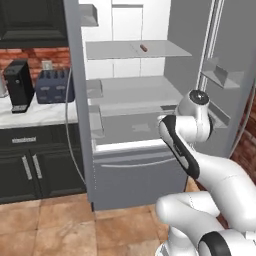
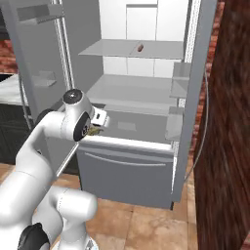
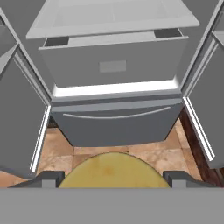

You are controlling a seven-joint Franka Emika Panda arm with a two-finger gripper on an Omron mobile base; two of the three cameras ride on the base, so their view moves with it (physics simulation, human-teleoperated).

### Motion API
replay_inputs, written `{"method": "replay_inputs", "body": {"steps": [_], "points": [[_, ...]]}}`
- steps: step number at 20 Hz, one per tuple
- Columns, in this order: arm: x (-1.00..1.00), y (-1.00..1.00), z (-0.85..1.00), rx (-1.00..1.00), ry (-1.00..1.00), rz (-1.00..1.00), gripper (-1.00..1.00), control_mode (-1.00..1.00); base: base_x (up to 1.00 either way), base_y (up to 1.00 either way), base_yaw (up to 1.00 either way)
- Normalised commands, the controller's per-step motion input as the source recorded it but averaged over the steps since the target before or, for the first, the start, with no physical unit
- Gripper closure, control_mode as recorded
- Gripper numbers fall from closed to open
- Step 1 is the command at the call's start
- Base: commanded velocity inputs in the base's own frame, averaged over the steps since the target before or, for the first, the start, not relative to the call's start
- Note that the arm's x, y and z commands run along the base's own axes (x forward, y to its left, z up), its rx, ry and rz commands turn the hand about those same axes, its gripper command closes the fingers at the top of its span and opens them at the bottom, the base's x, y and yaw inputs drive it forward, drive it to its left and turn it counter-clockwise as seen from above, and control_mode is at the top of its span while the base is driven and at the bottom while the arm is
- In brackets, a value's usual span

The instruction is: Retrieve the sausage and cheese from the fridge and place them on the cutting board on the counter.

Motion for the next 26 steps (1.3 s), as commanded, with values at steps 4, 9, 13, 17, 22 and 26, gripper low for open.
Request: {"method": "replay_inputs", "body": {"steps": [4, 9, 13, 17, 22, 26], "points": [[0.0, 0.0, 0.0, 0.0, 0.0, 0.0, 1.0, 1.0, -0.89, -0.1, 0.0], [0.0, 0.0, 0.0, 0.0, 0.0, 0.0, 1.0, 1.0, -0.96, -0.11, 0.0], [0.0, 0.0, 0.0, 0.0, 0.0, 0.0, 1.0, 1.0, -0.89, -0.08, 0.0], [0.0, 0.0, 0.0, 0.0, 0.0, 0.0, 1.0, 1.0, -0.63, -0.07, 0.0], [0.0, 0.0, 0.0, 0.0, 0.0, 0.0, 1.0, 1.0, -0.28, 0.0, 0.0], [0.0, 0.0, 0.0, 0.0, 0.0, 0.0, 1.0, 1.0, -0.03, 0.0, 0.0]]}}
